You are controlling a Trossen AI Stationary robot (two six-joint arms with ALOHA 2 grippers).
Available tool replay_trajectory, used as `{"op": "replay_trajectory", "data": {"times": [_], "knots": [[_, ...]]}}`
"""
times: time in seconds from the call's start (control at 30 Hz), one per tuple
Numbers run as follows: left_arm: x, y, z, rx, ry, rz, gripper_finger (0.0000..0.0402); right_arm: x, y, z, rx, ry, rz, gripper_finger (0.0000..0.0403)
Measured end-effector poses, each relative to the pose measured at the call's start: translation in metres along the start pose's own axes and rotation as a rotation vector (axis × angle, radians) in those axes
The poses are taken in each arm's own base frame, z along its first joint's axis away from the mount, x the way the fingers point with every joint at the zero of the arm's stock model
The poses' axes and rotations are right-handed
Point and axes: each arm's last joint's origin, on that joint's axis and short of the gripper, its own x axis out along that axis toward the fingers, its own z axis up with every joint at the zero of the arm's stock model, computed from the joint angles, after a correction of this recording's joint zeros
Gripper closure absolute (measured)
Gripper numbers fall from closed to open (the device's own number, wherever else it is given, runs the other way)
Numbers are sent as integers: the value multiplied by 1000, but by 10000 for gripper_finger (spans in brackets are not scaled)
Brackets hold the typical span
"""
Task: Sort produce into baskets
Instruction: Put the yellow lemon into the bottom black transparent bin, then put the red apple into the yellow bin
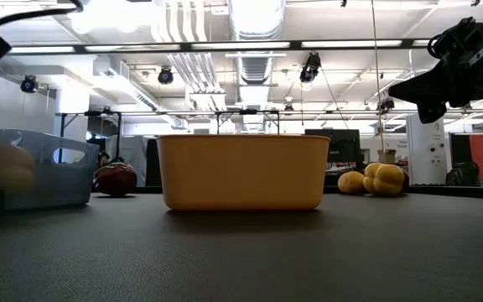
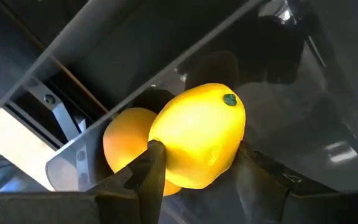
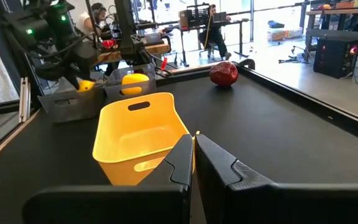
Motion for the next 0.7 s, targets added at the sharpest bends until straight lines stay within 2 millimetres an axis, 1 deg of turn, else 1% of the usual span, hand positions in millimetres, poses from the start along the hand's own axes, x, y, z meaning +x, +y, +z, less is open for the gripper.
{"op": "replay_trajectory", "data": {"times": [0.13, 0.27, 0.47, 0.57, 0.7], "knots": [[7, 2, 2, -7, -4, 31, 229, 0, 0, 0, 0, 0, 0, 393], [10, 4, 3, -18, -10, 51, 193, 0, 0, 0, 0, 0, 0, 393], [-1, 6, 0, -28, -2, 85, 142, 0, 0, 0, 0, 0, 0, 393], [-7, 5, -1, -25, -4, 75, 130, 0, 0, 0, 0, 0, 0, 393], [-8, 4, -1, -23, -14, 73, 124, 0, 0, 0, 0, 0, 0, 393]]}}
